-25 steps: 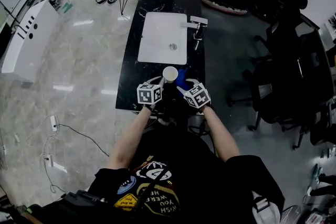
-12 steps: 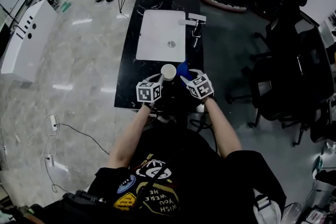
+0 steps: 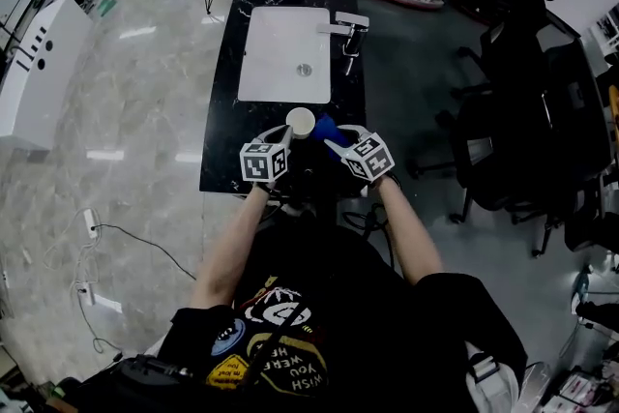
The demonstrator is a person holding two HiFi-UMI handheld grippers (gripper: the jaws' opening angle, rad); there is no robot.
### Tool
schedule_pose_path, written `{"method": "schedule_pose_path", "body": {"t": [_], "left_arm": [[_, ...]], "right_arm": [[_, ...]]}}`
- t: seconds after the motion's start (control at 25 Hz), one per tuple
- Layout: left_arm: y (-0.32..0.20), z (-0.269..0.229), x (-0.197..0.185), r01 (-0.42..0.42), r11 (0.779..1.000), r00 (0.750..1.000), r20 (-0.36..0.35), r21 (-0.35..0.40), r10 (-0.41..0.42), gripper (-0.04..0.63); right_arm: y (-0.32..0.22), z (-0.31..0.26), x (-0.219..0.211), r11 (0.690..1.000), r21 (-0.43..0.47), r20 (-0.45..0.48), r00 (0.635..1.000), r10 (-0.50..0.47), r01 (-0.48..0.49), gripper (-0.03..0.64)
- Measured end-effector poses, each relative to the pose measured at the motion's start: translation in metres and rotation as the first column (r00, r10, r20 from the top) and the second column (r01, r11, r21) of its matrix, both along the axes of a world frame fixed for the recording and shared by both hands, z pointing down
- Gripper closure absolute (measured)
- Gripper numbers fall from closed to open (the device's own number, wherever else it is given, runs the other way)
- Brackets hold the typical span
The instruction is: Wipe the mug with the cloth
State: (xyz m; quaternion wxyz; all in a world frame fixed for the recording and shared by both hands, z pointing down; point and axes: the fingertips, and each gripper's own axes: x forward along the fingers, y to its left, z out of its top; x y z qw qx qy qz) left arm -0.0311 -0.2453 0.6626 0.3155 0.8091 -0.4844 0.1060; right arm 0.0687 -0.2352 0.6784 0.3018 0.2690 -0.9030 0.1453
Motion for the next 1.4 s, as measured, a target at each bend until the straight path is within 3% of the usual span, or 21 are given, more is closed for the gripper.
{"method": "schedule_pose_path", "body": {"t": [0.08,0.16,0.28,0.36,0.44,0.52,0.64,0.72,0.76,0.8,0.92,0.96,1.0,1.12,1.28,1.4], "left_arm": [[-0.002,-0.002,0.002,-0.007,1.000,1.000,0.003,0.005,0.007,0.591],[-0.004,-0.003,0.007,-0.024,1.000,1.000,0.010,0.017,0.023,0.591],[0.000,-0.003,0.019,-0.044,0.999,0.999,-0.015,0.021,0.044,0.591],[0.001,-0.006,0.028,-0.065,0.997,0.996,-0.053,0.032,0.067,0.591],[0.001,-0.009,0.030,-0.079,0.996,0.994,-0.076,0.046,0.082,0.591],[0.002,-0.011,0.028,-0.068,0.996,0.994,-0.086,0.057,0.072,0.591],[0.005,-0.016,0.015,-0.019,0.998,0.995,-0.099,0.067,0.026,0.591],[0.009,-0.018,0.002,0.014,0.997,0.995,-0.099,0.072,-0.006,0.591],[0.011,-0.019,-0.003,0.025,0.997,0.995,-0.099,0.074,-0.018,0.591],[0.013,-0.020,-0.008,0.032,0.997,0.995,-0.098,0.075,-0.024,0.591],[0.025,-0.020,-0.019,0.023,0.997,0.996,-0.083,0.074,-0.017,0.591],[0.030,-0.020,-0.022,0.016,0.997,0.997,-0.078,0.076,-0.010,0.591],[0.035,-0.022,-0.025,0.010,0.997,0.997,-0.073,0.080,-0.005,0.591],[0.051,-0.031,-0.032,-0.007,0.993,0.999,-0.037,0.114,0.011,0.591],[0.080,-0.054,-0.031,-0.096,0.976,0.995,0.049,0.195,0.088,0.592],[0.095,-0.073,-0.029,-0.155,0.952,0.984,0.129,0.266,0.124,0.591]], "right_arm": [[-0.028,-0.006,0.007,0.998,0.016,-0.022,0.998,0.062,-0.061,0.480],[-0.039,-0.004,-0.001,0.999,0.025,-0.070,0.996,0.046,-0.044,0.480],[0.002,0.009,-0.029,0.990,-0.012,-0.135,0.981,-0.141,0.141,0.480],[0.045,0.013,-0.042,0.953,-0.060,-0.134,0.944,-0.303,0.297,0.482],[0.067,0.011,-0.046,0.934,-0.072,-0.111,0.928,-0.357,0.350,0.482],[0.060,0.006,-0.035,0.966,-0.054,-0.094,0.962,-0.258,0.253,0.482],[0.033,0.003,-0.008,1.000,-0.006,-0.092,0.996,-0.017,0.017,0.482],[0.023,0.004,0.000,0.994,0.003,-0.056,0.992,0.109,-0.109,0.465],[0.020,0.005,0.000,0.988,-0.014,-0.017,0.988,0.151,-0.151,0.408],[0.020,0.004,0.000,0.982,-0.037,0.030,0.982,0.187,-0.186,0.298],[0.024,-0.014,0.001,0.957,-0.060,0.181,0.940,0.289,-0.283,0.278],[0.026,-0.025,0.003,0.948,-0.047,0.224,0.922,0.316,-0.313,0.289],[0.029,-0.036,0.005,0.939,-0.018,0.256,0.907,0.336,-0.343,0.348],[0.040,-0.065,0.014,0.892,0.103,0.275,0.875,0.399,-0.439,0.610],[0.062,-0.075,0.016,0.827,0.150,0.250,0.830,0.499,-0.542,0.615],[0.077,-0.084,0.007,0.801,0.160,0.268,0.806,0.527,-0.577,0.615]]}}
